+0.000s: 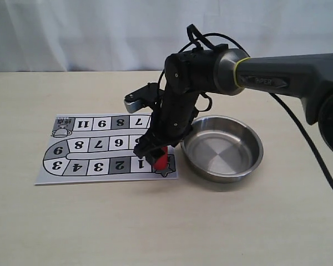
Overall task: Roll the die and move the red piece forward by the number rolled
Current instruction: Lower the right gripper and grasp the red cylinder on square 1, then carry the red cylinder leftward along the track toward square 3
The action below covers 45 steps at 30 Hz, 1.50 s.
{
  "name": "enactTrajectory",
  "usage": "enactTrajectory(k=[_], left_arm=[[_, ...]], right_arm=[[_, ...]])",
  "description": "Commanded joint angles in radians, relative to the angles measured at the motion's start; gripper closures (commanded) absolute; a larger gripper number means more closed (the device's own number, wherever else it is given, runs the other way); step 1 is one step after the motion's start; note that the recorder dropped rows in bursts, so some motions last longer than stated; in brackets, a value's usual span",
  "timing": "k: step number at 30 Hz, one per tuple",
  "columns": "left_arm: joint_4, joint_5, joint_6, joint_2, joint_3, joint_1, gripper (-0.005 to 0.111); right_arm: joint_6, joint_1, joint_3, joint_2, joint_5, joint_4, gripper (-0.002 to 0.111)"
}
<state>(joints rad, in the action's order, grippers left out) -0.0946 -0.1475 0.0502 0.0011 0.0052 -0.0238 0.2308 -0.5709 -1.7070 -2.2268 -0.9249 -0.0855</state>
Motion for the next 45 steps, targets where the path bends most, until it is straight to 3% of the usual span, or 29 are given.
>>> enactTrajectory(k=[1,5,11,17,26,35,45], left_arm=[[0.002,0.003,0.003,-0.001,-0.005,0.0,0.107],[0.002,0.003,0.003,-0.001,-0.005,0.0,0.107],[0.002,0.003,0.003,-0.001,-0.005,0.0,0.107],[0.002,0.006,0.003,-0.001,-0.005,0.0,0.107],[0.002,0.006,0.003,-0.001,-0.005,0.0,0.107],[0.002,0.006,0.003,-0.001,-0.005,0.0,0.107],[0.002,0.004,0.003,-0.001,-0.005,0.0,0.107]], right_arm=[[0.0,-0.001,0.004,0.003,0.019,0.011,0.055],[-0.01,-0.001,0.004,0.001,0.019,0.008,0.064],[-0.01,-0.001,0.004,0.001,0.019,-0.011,0.067],[-0.01,-0.001,0.004,0.001,0.003,-0.011,0.104],[-0.016,-0.007,-0.037,0.031,-0.018,-0.016,0.104],[-0.008,-0.084,-0.044,0.042,0.017,0.005,0.104],[-0.029,-0.082,-0.042,0.001,0.069,0.012,0.104]])
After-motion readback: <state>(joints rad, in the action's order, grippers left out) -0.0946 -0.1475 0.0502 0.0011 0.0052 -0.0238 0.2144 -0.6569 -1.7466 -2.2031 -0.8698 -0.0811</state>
